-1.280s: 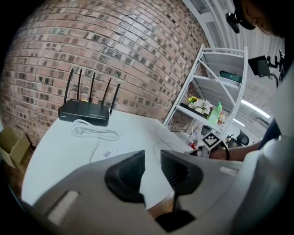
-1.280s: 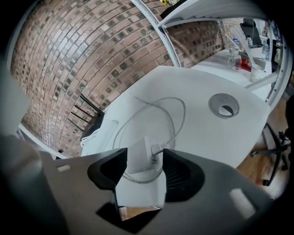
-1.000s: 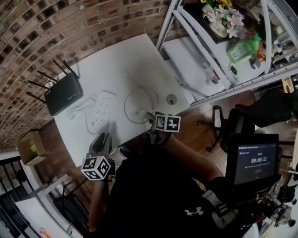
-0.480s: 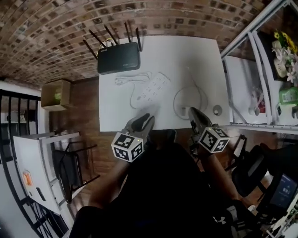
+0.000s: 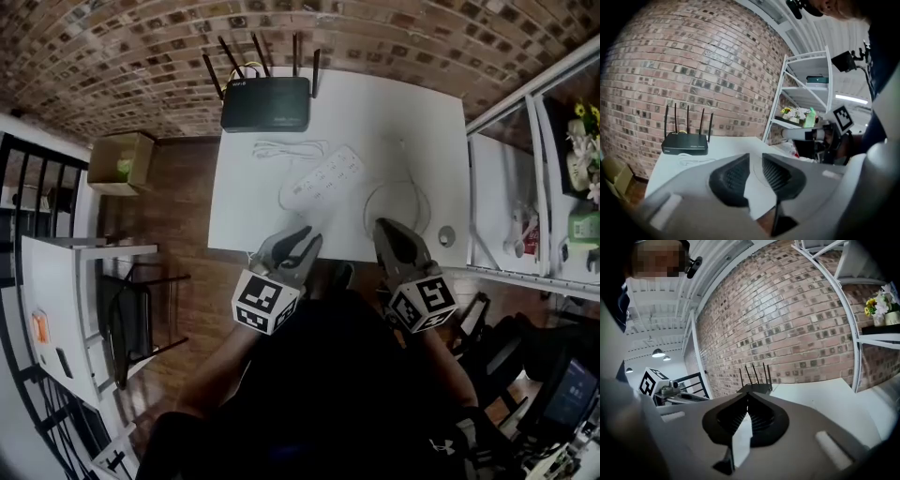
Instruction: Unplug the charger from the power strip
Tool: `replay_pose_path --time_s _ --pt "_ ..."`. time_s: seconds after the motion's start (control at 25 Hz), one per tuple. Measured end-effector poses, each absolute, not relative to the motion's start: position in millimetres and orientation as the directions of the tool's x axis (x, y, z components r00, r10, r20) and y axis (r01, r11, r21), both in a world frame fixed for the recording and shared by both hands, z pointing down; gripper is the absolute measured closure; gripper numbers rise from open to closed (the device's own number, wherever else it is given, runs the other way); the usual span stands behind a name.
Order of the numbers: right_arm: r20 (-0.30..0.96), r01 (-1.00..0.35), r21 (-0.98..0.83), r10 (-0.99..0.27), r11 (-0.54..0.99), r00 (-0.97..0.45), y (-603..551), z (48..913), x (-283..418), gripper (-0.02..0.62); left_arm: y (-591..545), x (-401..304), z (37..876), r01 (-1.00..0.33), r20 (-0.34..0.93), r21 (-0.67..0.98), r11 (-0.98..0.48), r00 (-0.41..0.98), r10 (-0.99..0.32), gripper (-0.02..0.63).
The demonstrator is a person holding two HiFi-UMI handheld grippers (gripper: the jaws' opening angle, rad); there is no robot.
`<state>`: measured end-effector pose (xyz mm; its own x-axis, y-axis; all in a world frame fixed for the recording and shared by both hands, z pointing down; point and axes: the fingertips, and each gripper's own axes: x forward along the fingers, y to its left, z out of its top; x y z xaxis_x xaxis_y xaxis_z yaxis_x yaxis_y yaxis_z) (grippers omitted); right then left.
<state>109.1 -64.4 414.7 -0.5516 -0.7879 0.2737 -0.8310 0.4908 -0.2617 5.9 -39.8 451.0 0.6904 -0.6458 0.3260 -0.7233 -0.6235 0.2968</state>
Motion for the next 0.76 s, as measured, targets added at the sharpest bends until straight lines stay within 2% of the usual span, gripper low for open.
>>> replay_pose_path --time_s 0.76 --pt "0.270 -0.836 -0.228 -0.793 0.498 -0.546 -62 415 115 0.584 -45 17 443 -0.704 0.311 0.302 -0.643 0.710 -0.632 0.522"
